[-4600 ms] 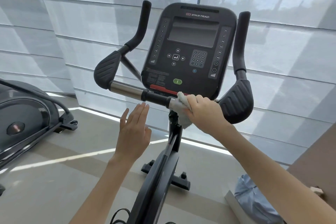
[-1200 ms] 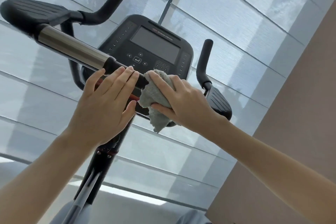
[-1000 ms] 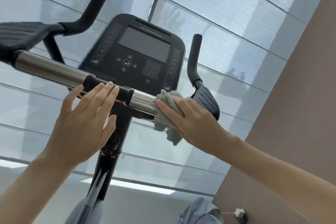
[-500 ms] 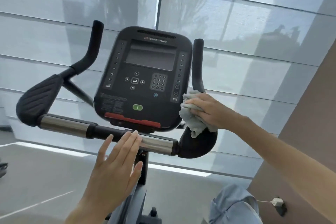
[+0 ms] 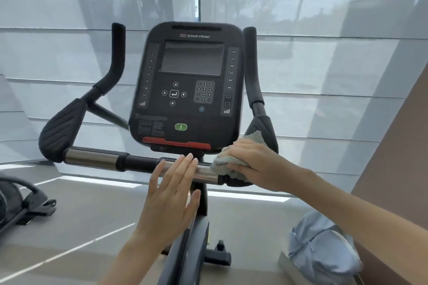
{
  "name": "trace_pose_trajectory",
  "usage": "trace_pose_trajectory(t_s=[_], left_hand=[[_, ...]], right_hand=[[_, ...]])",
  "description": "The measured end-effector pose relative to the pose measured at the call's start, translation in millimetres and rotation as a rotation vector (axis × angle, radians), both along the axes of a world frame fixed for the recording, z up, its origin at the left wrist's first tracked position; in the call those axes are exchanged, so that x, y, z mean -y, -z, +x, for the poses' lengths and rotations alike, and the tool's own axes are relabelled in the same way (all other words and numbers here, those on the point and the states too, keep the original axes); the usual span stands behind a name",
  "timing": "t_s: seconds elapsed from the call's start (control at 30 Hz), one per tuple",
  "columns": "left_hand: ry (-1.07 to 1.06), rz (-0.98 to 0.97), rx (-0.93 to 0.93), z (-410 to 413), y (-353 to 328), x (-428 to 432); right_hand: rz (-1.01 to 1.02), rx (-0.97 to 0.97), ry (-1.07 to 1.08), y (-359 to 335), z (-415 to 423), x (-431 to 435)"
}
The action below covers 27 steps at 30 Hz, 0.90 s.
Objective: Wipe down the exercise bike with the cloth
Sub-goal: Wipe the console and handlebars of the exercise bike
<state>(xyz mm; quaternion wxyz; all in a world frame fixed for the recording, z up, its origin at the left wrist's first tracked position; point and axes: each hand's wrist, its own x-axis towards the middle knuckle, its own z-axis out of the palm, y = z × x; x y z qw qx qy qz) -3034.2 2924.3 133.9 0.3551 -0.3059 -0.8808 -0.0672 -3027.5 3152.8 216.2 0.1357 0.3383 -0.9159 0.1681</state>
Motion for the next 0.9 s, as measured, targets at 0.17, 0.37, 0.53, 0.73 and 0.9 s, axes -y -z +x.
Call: trace_pose_trajectory(t_s=[0.17, 0.37, 0.53, 0.73, 0.9], left_hand=[[0.078, -0.046, -0.017, 1, -4, -15], [0.051, -0.059, -0.022, 8, 7, -35], [-0.009, 0.006, 0.011, 11, 21, -47], [-0.097, 0.056, -0.012, 20, 26, -59], [-0.119, 0.102, -0.074, 23, 27, -62]], right_hand=[[-0.634, -0.233, 0.186, -2, 9, -36], [-0.908, 0.001, 0.383, 5, -41, -68], [-0.944, 0.123, 0.272, 29, -45, -65], [-0.919, -0.088, 0.207, 69, -8, -44], [-0.872, -0.272, 0.193, 88, -5, -31]])
